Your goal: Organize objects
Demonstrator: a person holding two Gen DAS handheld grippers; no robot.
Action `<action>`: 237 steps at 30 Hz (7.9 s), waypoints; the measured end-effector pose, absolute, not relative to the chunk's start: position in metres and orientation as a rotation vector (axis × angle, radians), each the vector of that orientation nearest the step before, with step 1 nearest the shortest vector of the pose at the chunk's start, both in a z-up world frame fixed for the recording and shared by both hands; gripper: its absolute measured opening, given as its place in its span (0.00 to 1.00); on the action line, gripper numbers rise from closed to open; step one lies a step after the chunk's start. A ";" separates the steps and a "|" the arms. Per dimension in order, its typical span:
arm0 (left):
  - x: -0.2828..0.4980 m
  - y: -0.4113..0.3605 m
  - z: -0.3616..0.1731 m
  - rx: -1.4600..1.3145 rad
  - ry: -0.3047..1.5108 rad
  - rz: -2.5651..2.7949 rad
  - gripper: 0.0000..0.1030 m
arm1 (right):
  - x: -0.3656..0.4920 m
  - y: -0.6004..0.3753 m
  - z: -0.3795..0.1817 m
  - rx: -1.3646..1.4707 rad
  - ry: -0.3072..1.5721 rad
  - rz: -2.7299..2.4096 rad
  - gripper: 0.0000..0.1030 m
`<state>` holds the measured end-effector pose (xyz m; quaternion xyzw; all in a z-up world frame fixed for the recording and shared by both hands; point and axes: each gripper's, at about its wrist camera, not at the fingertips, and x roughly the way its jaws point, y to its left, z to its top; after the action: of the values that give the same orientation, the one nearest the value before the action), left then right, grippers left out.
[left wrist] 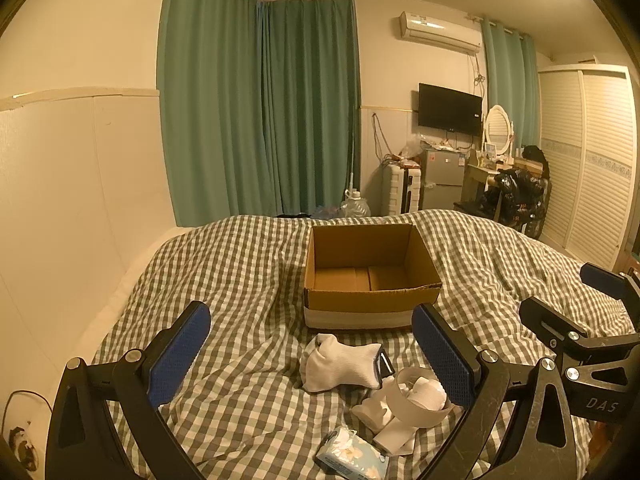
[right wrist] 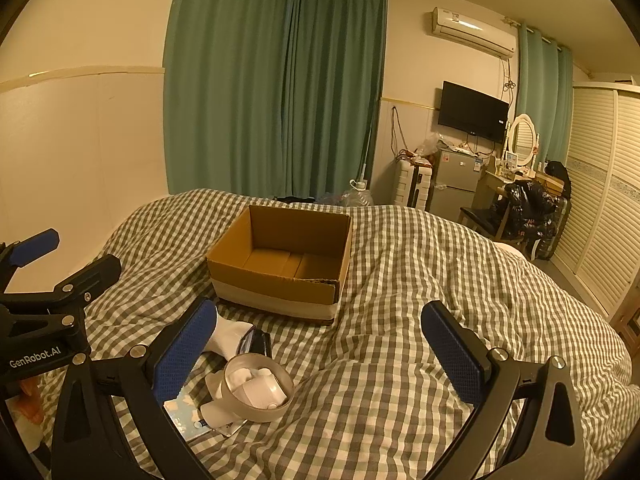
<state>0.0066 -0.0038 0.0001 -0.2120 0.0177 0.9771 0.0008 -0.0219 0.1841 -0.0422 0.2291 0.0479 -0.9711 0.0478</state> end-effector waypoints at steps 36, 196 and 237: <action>-0.007 -0.009 -0.010 -0.789 0.032 3.060 1.00 | -0.028 0.180 -0.044 0.713 0.146 -2.875 1.00; -0.310 0.027 -0.026 -1.192 0.226 2.623 0.90 | -0.350 0.188 -0.034 1.060 0.167 -2.653 0.92; -0.067 -0.025 -0.104 -1.347 0.058 2.884 0.95 | -0.096 0.162 -0.124 1.081 0.392 -2.574 0.92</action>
<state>-0.0675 -0.0251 -0.1042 -0.4230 0.0182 0.9057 -0.0211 -0.0962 0.1617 -0.1235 0.3784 0.1373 -0.9012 0.1606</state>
